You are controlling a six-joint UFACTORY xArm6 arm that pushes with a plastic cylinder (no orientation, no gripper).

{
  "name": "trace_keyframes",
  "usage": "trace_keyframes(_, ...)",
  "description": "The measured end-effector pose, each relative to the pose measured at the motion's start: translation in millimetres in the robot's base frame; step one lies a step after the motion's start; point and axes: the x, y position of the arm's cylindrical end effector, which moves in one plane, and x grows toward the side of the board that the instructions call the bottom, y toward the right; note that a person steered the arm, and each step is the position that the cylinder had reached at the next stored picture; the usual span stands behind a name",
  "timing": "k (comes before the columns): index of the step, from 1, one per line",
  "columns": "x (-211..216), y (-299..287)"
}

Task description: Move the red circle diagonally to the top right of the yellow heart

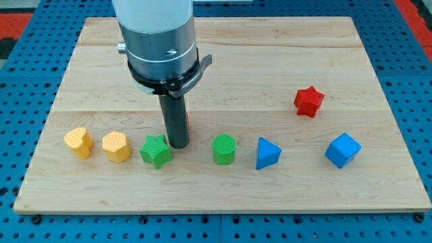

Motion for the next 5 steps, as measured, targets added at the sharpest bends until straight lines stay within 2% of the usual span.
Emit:
trace_keyframes(1, -27, -25)
trace_keyframes(3, -43, -33)
trace_keyframes(4, -87, -10)
trace_keyframes(5, -136, -19)
